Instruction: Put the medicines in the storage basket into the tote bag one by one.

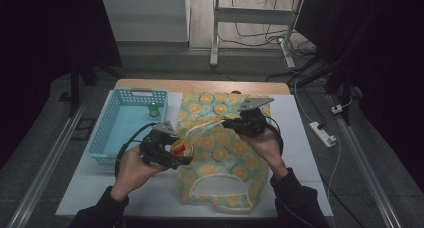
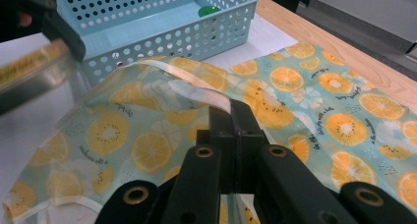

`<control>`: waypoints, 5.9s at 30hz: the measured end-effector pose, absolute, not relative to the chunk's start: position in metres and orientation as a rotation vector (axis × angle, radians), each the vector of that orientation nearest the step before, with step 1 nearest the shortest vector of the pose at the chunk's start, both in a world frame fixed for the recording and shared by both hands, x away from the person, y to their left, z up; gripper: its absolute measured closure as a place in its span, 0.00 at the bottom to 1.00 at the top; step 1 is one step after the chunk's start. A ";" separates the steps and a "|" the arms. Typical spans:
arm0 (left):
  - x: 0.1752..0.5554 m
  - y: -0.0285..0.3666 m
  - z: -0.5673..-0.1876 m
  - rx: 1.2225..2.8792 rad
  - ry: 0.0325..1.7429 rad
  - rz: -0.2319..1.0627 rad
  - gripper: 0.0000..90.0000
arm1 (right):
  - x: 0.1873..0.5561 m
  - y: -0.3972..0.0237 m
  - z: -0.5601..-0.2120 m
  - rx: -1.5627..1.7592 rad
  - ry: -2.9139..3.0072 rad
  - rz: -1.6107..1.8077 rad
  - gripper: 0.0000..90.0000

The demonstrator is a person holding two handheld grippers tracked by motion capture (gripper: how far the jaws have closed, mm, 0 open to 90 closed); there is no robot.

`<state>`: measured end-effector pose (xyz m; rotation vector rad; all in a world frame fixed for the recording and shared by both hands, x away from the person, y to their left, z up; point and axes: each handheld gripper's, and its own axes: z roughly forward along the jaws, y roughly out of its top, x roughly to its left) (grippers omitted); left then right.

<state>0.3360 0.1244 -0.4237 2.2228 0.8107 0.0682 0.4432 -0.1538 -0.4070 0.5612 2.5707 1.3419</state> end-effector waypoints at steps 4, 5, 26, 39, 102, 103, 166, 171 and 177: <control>0.336 0.113 -0.428 2.236 0.780 0.042 0.23 | 0.443 -0.153 -0.407 0.558 2.571 1.339 1.00; 0.336 0.110 -0.429 2.239 0.771 0.035 0.23 | 0.443 -0.153 -0.408 0.558 2.572 1.338 1.00; 0.356 0.064 -0.452 2.286 0.705 -0.023 0.23 | 0.441 -0.148 -0.410 0.545 2.582 1.339 1.00; 0.376 0.048 -0.466 2.298 0.713 -0.044 0.23 | 0.438 -0.144 -0.411 0.530 2.588 1.343 1.00; 0.442 0.049 -0.509 2.280 0.824 0.141 0.10 | 0.441 -0.138 -0.427 0.525 2.611 1.280 1.00; 0.441 0.049 -0.507 2.277 0.821 0.144 0.09 | 0.441 -0.138 -0.427 0.526 2.609 1.285 1.00; 0.392 0.150 -0.447 2.129 0.898 0.146 0.00 | 0.440 -0.143 -0.422 0.535 2.590 1.296 1.00; 0.393 0.171 -0.444 2.100 0.966 0.177 0.00 | 0.441 -0.144 -0.422 0.537 2.590 1.296 1.00; 0.397 0.194 -0.444 2.092 1.064 0.230 0.00 | 0.441 -0.142 -0.423 0.537 2.593 1.293 1.00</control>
